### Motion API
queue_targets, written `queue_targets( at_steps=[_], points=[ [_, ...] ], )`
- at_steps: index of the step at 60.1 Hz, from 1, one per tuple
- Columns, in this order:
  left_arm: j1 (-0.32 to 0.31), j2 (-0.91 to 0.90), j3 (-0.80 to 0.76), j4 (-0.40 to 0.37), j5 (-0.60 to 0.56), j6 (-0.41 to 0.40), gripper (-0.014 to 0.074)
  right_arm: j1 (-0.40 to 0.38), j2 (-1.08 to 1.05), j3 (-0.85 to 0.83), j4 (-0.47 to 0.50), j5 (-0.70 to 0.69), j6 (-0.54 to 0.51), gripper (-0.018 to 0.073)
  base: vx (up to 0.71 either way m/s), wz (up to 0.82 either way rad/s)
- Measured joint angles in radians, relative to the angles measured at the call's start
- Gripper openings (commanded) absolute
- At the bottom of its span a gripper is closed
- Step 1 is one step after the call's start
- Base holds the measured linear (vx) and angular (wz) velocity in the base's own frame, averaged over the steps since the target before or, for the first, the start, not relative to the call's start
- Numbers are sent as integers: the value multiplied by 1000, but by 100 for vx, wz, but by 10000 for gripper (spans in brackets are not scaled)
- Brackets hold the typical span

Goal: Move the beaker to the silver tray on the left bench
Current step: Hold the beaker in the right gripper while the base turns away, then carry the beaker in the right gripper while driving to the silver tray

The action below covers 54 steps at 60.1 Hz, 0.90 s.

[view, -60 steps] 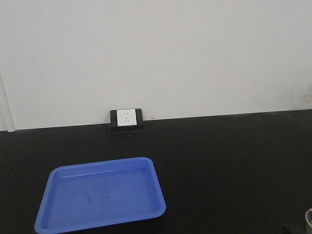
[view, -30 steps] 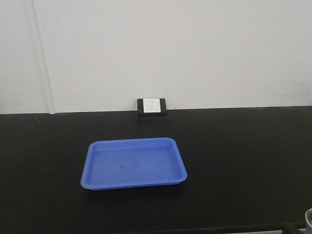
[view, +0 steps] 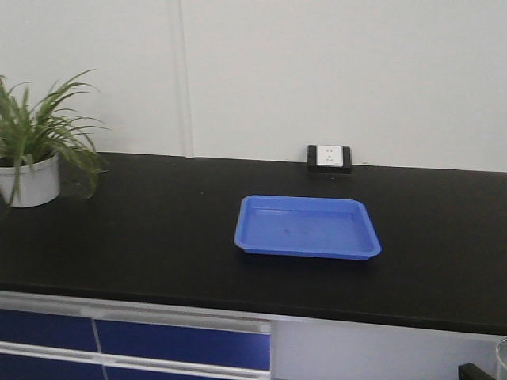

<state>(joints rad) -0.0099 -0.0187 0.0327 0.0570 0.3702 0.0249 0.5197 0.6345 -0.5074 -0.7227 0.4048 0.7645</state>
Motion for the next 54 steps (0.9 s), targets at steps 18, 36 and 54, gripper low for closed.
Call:
queue_targets(
  at_steps=[18,36,54],
  points=[
    [0,0,0,0,0,0,1,0,0,0,0,0,0,-11,-36,46],
    [0,0,0,0,0,0,1,0,0,0,0,0,0,-11,-34,45],
    [0,0,0,0,0,0,1,0,0,0,0,0,0,-11,-31,46]
  ],
)
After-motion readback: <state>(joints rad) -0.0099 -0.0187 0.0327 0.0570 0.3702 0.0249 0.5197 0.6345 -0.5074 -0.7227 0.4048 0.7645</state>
